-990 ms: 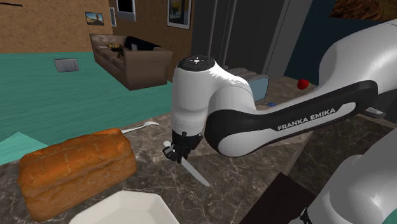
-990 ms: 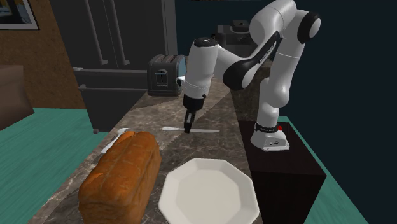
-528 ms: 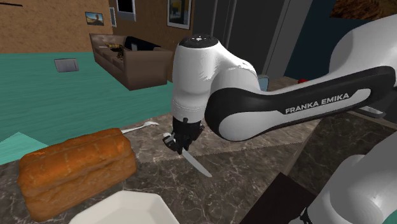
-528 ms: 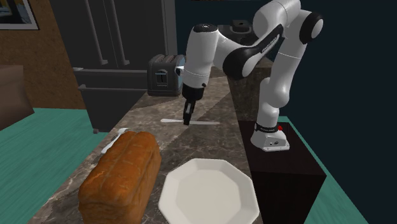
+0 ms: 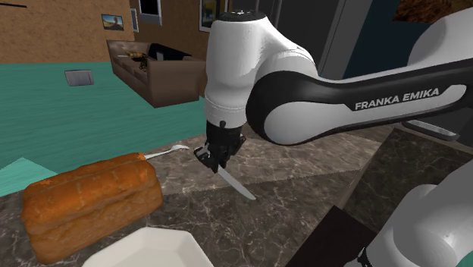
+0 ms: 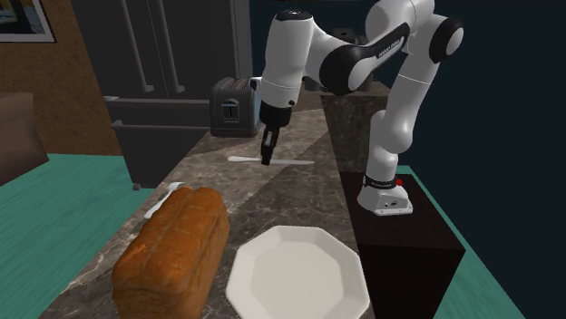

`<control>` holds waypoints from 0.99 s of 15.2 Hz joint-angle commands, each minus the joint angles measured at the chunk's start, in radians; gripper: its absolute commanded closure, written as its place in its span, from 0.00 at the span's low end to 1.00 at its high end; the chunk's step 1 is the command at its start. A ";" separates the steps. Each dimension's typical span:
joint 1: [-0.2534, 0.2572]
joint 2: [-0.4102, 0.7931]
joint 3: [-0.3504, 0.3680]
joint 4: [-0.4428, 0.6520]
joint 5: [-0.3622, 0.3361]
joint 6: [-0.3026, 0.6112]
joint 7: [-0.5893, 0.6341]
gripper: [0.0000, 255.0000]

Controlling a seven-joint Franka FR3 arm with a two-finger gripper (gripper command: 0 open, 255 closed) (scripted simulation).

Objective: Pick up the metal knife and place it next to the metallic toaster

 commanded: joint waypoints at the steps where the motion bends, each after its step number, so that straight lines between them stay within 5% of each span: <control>1: 0.000 -0.005 -0.004 0.023 0.004 -0.026 -0.008 1.00; 15: -0.008 0.002 -0.014 0.215 0.003 -0.211 -0.037 1.00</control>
